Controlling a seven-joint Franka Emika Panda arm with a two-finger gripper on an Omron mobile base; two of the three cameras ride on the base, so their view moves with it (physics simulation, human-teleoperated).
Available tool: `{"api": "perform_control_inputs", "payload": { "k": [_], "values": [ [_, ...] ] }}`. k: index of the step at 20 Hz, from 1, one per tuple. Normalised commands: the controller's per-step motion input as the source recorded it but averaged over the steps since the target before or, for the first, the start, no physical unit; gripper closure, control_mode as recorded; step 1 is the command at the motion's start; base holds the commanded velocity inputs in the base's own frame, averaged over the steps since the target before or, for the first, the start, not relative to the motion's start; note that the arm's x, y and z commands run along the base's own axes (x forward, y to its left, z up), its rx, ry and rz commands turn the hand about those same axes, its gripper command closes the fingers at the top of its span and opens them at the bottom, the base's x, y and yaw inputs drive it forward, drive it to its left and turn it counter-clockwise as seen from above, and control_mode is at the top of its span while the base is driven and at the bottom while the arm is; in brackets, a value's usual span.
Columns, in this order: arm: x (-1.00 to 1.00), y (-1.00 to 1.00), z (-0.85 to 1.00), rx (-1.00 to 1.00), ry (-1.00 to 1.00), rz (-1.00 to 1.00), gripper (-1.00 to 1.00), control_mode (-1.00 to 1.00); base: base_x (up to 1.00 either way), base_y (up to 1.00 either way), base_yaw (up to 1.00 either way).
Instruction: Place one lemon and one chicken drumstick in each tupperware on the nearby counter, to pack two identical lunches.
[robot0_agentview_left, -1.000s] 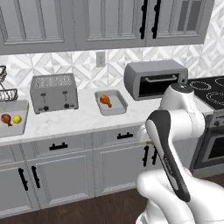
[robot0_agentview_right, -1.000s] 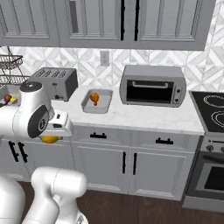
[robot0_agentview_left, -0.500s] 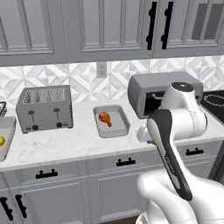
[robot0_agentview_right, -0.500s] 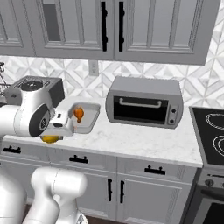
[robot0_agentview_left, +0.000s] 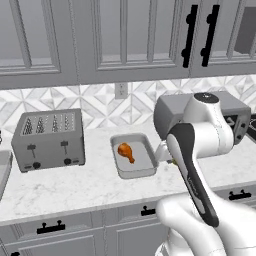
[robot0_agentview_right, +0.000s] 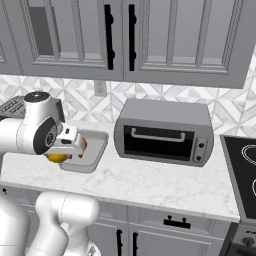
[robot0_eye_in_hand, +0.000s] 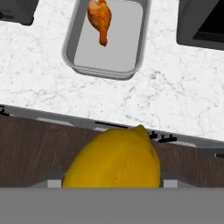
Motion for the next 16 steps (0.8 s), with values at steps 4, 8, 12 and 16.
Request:
{"api": "perform_control_inputs", "payload": {
  "k": [4, 8, 12, 16],
  "values": [
    [0.43, 0.12, -0.17, 0.0, 0.0, 0.0, 1.0, -1.0, 0.0, 0.0, 0.0],
    [1.0, 0.41, -0.5, 0.0, 0.0, 0.0, 1.0, -1.0, 0.0, 0.0, 0.0],
    [1.0, 0.41, -0.71, 0.0, 0.02, -0.01, 1.0, -1.0, 0.0, 0.0, 0.0],
    [0.98, 0.1, -0.14, -0.02, 0.27, -0.05, 1.0, -1.0, 0.0, 0.0, 0.0]
  ]
}}
